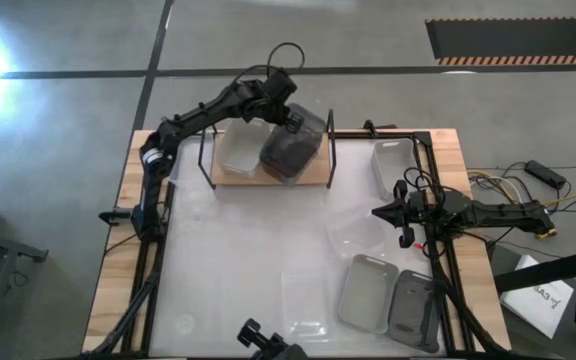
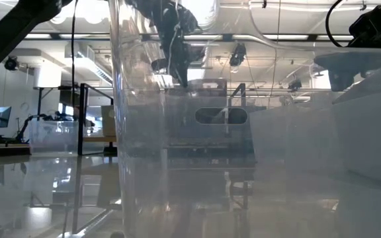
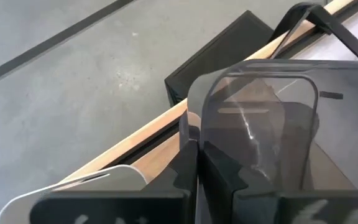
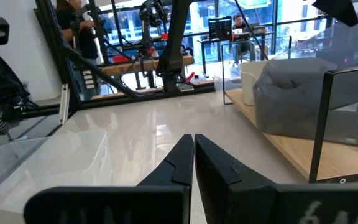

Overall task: Stack baskets on shelf by color
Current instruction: Stack the left black bin on top of the black bin on the shelf

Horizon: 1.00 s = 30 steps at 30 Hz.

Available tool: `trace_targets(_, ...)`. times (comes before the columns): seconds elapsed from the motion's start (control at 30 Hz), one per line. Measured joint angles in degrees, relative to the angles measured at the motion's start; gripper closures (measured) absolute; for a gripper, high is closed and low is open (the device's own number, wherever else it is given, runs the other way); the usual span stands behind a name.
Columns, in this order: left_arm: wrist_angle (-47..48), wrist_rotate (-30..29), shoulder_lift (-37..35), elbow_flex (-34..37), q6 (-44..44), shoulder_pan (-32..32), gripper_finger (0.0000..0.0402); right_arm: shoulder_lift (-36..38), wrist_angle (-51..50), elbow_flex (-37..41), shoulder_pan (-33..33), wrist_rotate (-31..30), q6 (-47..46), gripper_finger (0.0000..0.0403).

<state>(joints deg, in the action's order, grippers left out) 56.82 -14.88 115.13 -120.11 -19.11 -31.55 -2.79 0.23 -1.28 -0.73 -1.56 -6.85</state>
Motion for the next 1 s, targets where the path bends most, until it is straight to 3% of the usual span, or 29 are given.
trace_targets(0.37, 8.4, 1.5, -0.1, -5.0, 0.0, -0.2, 0.0401, 0.0, 0.0, 0.0, 0.0, 0.0, 0.0, 0.0394)
trace_targets(0.63, 11.5, 4.2, 1.4, -1.7, -0.2, -0.9, 0.0401, 0.0, 0.0, 0.0, 0.0, 0.0, 0.0, 0.0394)
trace_targets(1.0, 11.1, 6.4, 4.0, -2.1, 0.3, -0.7, 0.0401, 0.0, 0.0, 0.0, 0.0, 0.0, 0.0, 0.0394)
